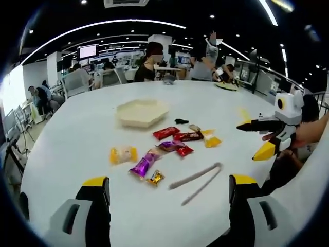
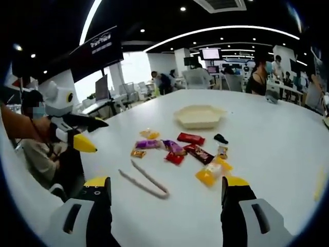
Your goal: Place the target food into the container with the food tongs after gripping and lifting it, then release it inside without dropping or visibly crushing the food.
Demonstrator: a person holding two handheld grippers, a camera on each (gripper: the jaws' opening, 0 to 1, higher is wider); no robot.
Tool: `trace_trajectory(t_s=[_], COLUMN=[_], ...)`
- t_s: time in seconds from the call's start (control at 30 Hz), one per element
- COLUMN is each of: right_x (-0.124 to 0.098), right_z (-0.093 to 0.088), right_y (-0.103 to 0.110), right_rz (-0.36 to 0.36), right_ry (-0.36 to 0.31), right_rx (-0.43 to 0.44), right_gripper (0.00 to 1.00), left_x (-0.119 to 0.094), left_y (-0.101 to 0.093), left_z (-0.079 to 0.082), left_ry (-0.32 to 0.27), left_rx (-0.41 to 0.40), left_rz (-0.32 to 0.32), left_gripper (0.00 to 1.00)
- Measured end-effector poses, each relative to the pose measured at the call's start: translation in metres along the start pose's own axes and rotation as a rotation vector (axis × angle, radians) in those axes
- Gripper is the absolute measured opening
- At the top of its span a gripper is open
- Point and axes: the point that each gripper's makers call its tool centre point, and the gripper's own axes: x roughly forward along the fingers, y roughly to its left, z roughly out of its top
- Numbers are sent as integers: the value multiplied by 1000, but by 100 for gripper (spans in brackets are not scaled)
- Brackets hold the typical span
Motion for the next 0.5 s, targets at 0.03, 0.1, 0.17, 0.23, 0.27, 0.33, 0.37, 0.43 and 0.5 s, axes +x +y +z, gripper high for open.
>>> trace_trajectory(t_s=[0.03,0.1,0.17,0.23,0.27,0.33,0.37,0.43,0.5], right_x=[0,2,2,1,2,2,2,2,2], right_z=[0,-3,-2,1,2,2,3,3,3], right_y=[0,2,1,1,1,0,0,-1,-3], right_rz=[0,-2,-14,-29,-43,-67,-82,-99,-131], right_ry=[2,23,30,34,32,44,42,51,45], right_rx=[-1,-12,-14,-3,7,12,6,7,25], right_gripper=[90,90,89,89,89,89,89,89,89], left_x=[1,4,5,5,5,6,7,10,13], left_y=[0,0,0,1,2,3,3,1,-1], left_z=[-3,-5,-9,-9,-9,-11,-13,-14,-15], left_ry=[18,22,40,40,37,34,37,33,30], left_rx=[2,24,53,78,81,92,102,114,128], left_rz=[-7,-21,-56,-71,-86,-111,-123,-157,-192], left_gripper=[97,97,97,97,97,97,96,96,96])
